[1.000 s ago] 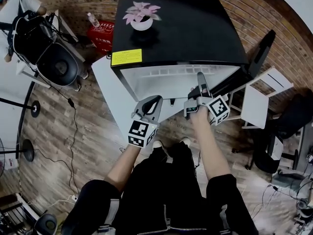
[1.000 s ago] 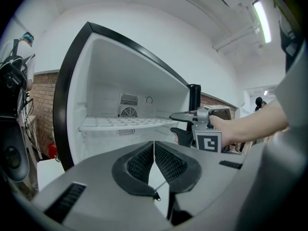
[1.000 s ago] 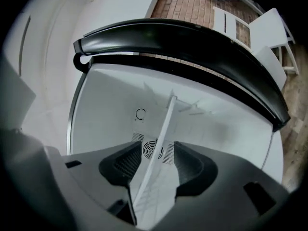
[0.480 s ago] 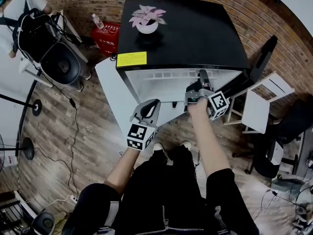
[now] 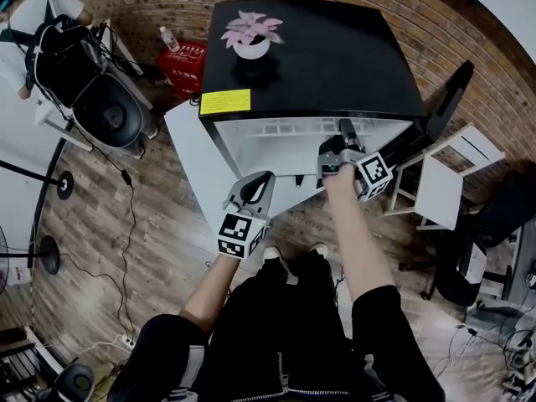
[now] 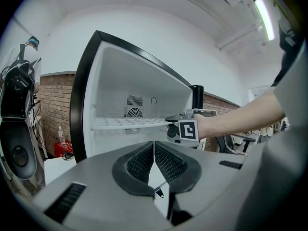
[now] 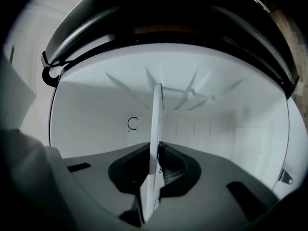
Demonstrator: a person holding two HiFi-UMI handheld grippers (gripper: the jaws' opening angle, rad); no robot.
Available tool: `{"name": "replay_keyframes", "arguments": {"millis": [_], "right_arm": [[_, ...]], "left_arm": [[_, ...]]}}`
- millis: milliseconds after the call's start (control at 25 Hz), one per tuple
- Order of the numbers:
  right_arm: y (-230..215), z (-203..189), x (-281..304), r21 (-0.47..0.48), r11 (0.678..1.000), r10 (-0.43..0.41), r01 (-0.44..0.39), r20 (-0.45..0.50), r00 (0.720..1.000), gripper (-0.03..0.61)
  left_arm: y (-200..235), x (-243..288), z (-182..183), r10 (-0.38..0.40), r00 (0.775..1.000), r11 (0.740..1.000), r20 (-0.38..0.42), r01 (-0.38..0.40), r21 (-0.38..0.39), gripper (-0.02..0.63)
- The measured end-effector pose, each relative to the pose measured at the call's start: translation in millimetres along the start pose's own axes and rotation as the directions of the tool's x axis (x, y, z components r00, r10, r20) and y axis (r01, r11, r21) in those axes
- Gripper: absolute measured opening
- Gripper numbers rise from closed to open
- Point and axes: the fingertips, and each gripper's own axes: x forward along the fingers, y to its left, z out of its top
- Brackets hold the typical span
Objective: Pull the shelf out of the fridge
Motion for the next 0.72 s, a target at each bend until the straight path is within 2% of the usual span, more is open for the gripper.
{"name": "replay_keyframes", "arguments": {"millis": [240, 720], "right_arm": [[-2, -2, -1, 0.031, 0.999, -0.039, 0.039, -0.016, 0.999, 0.029], [-1, -1, -22, 0.016, 1.000, -0.023, 0.023, -0.005, 1.000, 0.028]], "left_arm": [[-3, -4, 0, 0.004, 1.000, 1.000, -0.003, -0.004, 0.006, 0.025], [-2, -16, -1, 0.015, 1.000, 1.000, 0.003, -0.015, 0.005, 0.025]]}}
